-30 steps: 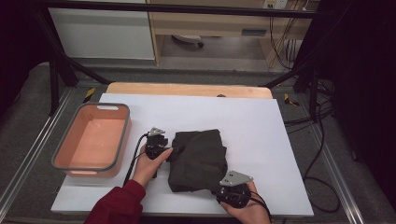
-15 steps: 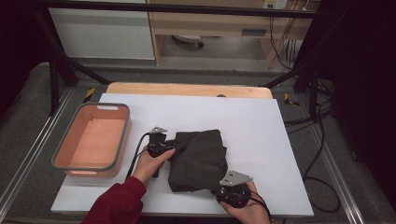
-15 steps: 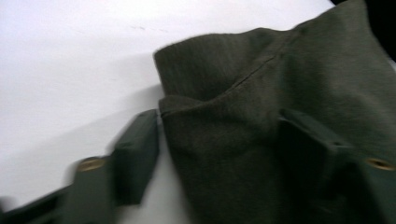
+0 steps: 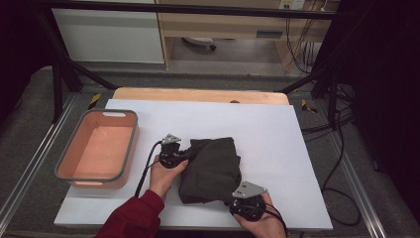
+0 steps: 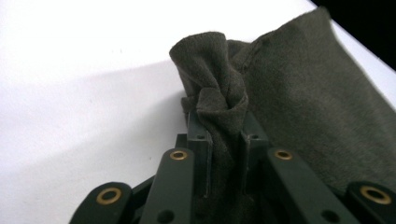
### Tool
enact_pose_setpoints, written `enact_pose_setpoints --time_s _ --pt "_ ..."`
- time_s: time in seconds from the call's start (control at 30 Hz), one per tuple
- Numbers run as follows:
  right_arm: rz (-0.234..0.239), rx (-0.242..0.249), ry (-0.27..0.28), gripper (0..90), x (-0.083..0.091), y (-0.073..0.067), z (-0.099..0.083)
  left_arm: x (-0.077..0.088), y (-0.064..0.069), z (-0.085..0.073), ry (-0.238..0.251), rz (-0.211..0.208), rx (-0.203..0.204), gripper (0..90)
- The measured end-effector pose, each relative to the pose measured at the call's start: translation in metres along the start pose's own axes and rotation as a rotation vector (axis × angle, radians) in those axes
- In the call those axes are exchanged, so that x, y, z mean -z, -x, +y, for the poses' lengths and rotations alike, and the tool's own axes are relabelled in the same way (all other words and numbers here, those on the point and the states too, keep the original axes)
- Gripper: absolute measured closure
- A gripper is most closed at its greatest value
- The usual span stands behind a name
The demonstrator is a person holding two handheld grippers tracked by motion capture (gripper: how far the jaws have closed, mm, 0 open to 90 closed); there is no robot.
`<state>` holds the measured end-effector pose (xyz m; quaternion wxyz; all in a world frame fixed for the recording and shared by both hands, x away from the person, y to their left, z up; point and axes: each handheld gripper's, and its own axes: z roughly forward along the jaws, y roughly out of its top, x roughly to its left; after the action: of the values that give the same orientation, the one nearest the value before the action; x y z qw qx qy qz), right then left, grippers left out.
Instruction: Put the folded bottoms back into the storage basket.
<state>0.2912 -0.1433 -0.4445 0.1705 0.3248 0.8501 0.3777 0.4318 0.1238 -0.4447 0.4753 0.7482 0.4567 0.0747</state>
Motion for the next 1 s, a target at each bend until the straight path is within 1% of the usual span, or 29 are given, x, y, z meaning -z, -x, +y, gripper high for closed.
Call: enact_pose_setpoints --time_s 0.03,0.07,0.1,0.23,0.33,0.4,0.43,0.5,0.53,0.57,0.67,0.7,0.73,0.77,0.83,1.0 --pt "-0.004 0.005 0.004 65.0 0.001 0.000 0.001 0.002 0.001 0.001 0.014 0.000 0.003 79.2" --pt "-0.004 0.005 0.004 65.0 0.001 0.000 0.001 0.004 0.002 0.003 0.021 0.002 -0.003 79.2" --pt "-0.011 0.015 0.015 65.2 0.002 -0.002 0.002 0.006 0.003 0.004 0.026 0.000 -0.010 79.3" --pt "-0.018 0.018 0.038 65.4 0.004 -0.003 0.005 0.013 0.007 0.012 0.052 0.003 -0.023 79.5" --pt "-0.021 0.018 0.066 65.5 0.008 -0.004 0.008 0.019 0.010 0.020 0.065 0.006 -0.046 79.5" --pt "-0.021 0.014 0.083 65.5 0.009 -0.004 0.011 0.023 0.011 0.025 0.074 0.009 -0.054 79.5" --pt "-0.024 0.026 0.100 65.5 0.011 -0.005 0.015 0.025 0.012 0.028 0.077 0.012 -0.059 79.6" --pt "-0.026 0.029 0.107 65.5 0.012 -0.006 0.018 0.029 0.012 0.034 0.084 0.016 -0.067 79.6" --pt "-0.023 0.042 0.116 65.5 0.014 -0.006 0.024 0.031 0.012 0.037 0.086 0.017 -0.069 79.6" --pt "-0.023 0.042 0.116 65.5 0.014 -0.006 0.024 0.033 0.012 0.041 0.093 0.017 -0.066 79.6" --pt "-0.020 0.057 0.130 65.6 0.015 -0.005 0.036 0.041 0.011 0.053 0.106 0.024 -0.067 79.6" --pt "-0.016 0.063 0.140 65.6 0.016 -0.003 0.046 0.044 0.011 0.057 0.111 0.029 -0.072 79.6" --pt "-0.016 0.063 0.140 65.6 0.016 -0.003 0.046 0.046 0.010 0.061 0.115 0.034 -0.078 79.6" --pt "-0.009 0.071 0.151 65.6 0.018 -0.002 0.056 0.050 0.010 0.066 0.119 0.039 -0.082 79.6" --pt "-0.006 0.071 0.154 65.5 0.018 -0.002 0.060 0.055 0.008 0.074 0.125 0.043 -0.085 79.6" --pt "0.018 0.091 0.176 65.6 0.019 -0.003 0.084 0.072 0.002 0.092 0.145 0.056 -0.083 79.6"
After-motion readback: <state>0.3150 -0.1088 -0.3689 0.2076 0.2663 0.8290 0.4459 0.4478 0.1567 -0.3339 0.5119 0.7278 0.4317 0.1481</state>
